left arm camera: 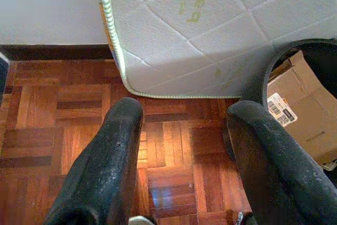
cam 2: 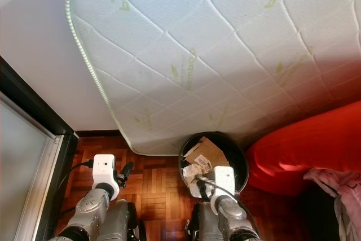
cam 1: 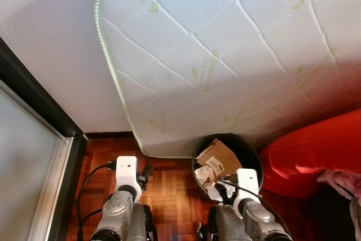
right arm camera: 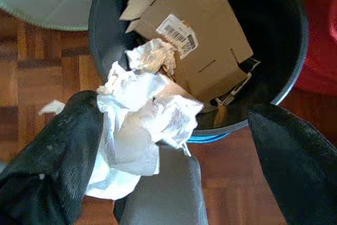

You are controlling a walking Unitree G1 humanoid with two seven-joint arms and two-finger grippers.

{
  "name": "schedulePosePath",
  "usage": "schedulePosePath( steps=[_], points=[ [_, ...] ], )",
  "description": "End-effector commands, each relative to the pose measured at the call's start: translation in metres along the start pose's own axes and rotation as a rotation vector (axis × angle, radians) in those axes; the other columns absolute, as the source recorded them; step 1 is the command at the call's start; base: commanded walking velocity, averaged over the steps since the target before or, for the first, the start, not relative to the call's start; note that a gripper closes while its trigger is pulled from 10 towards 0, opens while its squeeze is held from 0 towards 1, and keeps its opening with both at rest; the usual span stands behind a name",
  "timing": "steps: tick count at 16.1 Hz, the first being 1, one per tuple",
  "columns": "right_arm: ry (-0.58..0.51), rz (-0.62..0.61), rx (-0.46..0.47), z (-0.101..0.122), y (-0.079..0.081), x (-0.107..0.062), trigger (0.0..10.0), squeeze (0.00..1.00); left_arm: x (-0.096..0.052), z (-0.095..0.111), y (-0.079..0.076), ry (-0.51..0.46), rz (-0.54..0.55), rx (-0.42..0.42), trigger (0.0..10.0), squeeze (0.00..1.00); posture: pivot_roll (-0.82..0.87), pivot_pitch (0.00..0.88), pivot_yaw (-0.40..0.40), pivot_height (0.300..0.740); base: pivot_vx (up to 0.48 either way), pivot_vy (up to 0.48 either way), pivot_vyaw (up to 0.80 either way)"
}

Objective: Clean up the room

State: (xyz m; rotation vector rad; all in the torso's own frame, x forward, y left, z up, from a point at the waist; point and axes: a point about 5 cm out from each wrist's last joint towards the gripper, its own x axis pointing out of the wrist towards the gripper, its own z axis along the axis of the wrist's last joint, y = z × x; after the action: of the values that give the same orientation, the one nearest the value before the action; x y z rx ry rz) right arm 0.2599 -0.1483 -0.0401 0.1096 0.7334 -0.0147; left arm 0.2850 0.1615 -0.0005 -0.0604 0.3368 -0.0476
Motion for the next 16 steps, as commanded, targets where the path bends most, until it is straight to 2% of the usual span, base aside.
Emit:
schedulePosePath(
  steps=[1,2,4,6,8,10,12,14,15,16],
  points=[
    [-0.041,-0.030,0.033,0.002,-0.006,-0.001,10.0,1.00,-0.004,-0.012,-0.001,0.056,-0.002,-0.016,10.0,0.00,-0.06,0.219,-0.040,0.648,0.000,0.000,0.00],
    [-0.131,-0.042,0.029,0.014,-0.009,-0.001,10.0,1.00,-0.004,-0.012,-0.001,0.057,-0.002,-0.015,10.0,0.00,-0.06,0.219,-0.040,0.648,0.000,0.000,0.00],
    [-0.179,-0.035,0.028,0.023,-0.009,-0.001,10.0,1.00,-0.004,-0.012,-0.001,0.057,-0.001,-0.015,10.0,0.00,-0.06,0.219,-0.040,0.648,0.000,0.000,0.00],
    [-0.178,-0.051,-0.041,0.024,-0.009,-0.001,10.0,1.00,-0.004,-0.013,-0.001,0.058,-0.002,-0.015,10.0,0.00,-0.06,0.219,-0.040,0.648,0.000,0.000,0.00],
    [-0.100,-0.062,-0.137,0.013,-0.008,0.000,10.0,1.00,-0.004,-0.013,-0.001,0.058,-0.003,-0.016,10.0,0.00,-0.06,0.218,-0.041,0.648,0.000,0.000,0.00],
    [-0.083,-0.016,-0.072,0.010,-0.004,0.000,10.0,1.00,-0.004,-0.013,-0.001,0.057,-0.001,-0.018,10.0,0.00,-0.06,0.220,-0.040,0.648,0.000,0.000,0.00],
    [-0.100,-0.044,0.007,0.015,-0.005,0.000,10.0,1.00,-0.005,-0.013,-0.001,0.059,-0.001,-0.018,10.0,0.00,-0.06,0.220,-0.040,0.648,0.000,0.000,0.00],
    [-0.051,-0.077,0.057,0.014,-0.009,0.001,10.0,1.00,-0.004,-0.013,-0.002,0.060,-0.005,-0.018,10.0,0.00,-0.06,0.216,-0.039,0.648,0.000,0.000,0.00],
    [-0.012,-0.085,0.231,0.012,-0.010,0.002,10.0,1.00,-0.004,-0.013,-0.002,0.060,-0.006,-0.018,10.0,0.00,-0.06,0.216,-0.038,0.648,0.000,0.000,0.00],
    [-0.018,-0.074,0.313,0.014,-0.010,0.002,10.0,1.00,-0.004,-0.013,-0.002,0.060,-0.006,-0.018,10.0,0.00,-0.06,0.216,-0.038,0.648,0.000,0.000,0.00]
  ],
)
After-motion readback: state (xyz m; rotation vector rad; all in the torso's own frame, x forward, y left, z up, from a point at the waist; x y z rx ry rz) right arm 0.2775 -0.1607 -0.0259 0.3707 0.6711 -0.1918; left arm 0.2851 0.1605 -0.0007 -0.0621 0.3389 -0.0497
